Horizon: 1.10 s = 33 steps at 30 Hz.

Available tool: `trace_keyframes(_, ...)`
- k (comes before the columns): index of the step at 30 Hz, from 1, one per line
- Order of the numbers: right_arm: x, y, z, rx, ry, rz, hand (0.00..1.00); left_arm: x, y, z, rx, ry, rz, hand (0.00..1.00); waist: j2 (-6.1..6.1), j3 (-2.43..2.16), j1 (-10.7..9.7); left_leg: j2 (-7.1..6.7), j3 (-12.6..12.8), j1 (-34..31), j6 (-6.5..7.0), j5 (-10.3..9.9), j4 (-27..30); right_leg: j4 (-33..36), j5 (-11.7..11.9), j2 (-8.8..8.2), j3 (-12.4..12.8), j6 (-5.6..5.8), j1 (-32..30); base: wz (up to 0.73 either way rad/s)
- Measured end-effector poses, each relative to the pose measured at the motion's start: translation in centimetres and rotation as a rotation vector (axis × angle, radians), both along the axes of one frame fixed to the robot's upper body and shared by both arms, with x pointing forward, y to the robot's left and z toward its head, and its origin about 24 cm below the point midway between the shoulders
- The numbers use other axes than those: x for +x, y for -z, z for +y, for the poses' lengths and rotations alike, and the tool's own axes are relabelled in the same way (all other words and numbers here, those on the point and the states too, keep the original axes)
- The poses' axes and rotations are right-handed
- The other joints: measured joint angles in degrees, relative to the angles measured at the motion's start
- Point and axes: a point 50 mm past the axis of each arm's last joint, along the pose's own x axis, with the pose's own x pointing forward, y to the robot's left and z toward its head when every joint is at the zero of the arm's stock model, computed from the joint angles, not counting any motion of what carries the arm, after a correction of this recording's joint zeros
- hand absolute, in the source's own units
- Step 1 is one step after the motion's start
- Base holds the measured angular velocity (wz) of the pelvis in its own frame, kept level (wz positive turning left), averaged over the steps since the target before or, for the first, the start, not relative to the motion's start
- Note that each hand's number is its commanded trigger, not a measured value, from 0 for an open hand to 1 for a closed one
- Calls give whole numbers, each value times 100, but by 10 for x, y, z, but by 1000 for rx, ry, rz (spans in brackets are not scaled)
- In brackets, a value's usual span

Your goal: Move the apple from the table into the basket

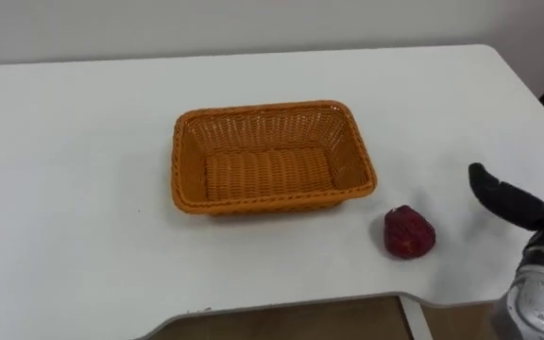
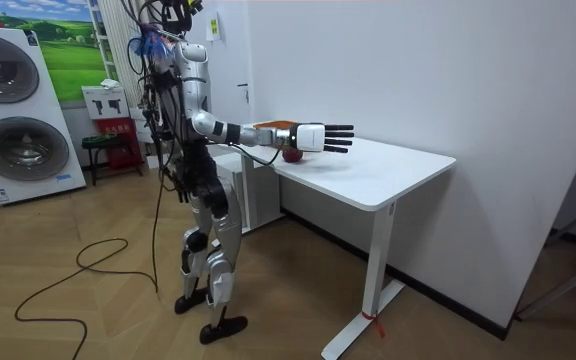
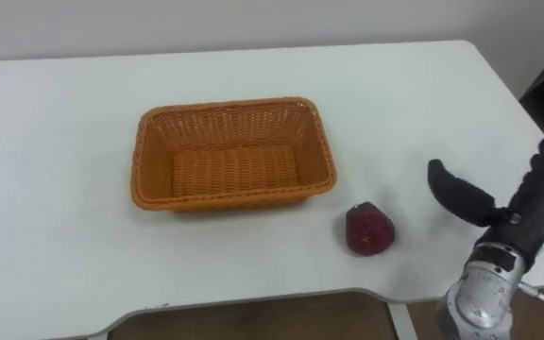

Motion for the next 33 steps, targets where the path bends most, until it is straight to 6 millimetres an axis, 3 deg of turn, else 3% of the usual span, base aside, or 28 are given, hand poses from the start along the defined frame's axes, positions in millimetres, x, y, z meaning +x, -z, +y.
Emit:
trace_keyframes(7, -1, 9, 10, -62, -159, 89, 0, 7, 0, 0, 2, 14, -12, 0, -11, -2, 48, -4, 1, -11, 0, 0, -1, 0, 8, -7, -8, 5, 37, 0)
trace_keyframes(33, 0, 5, 20, -45, -343, 100, 0, 10, -1, 5, -21, 38, -23, 0, 1, -52, -103, 2, 2, 1, -1, 0, -62, 6, 13, 1, -16, 2, 37, 0)
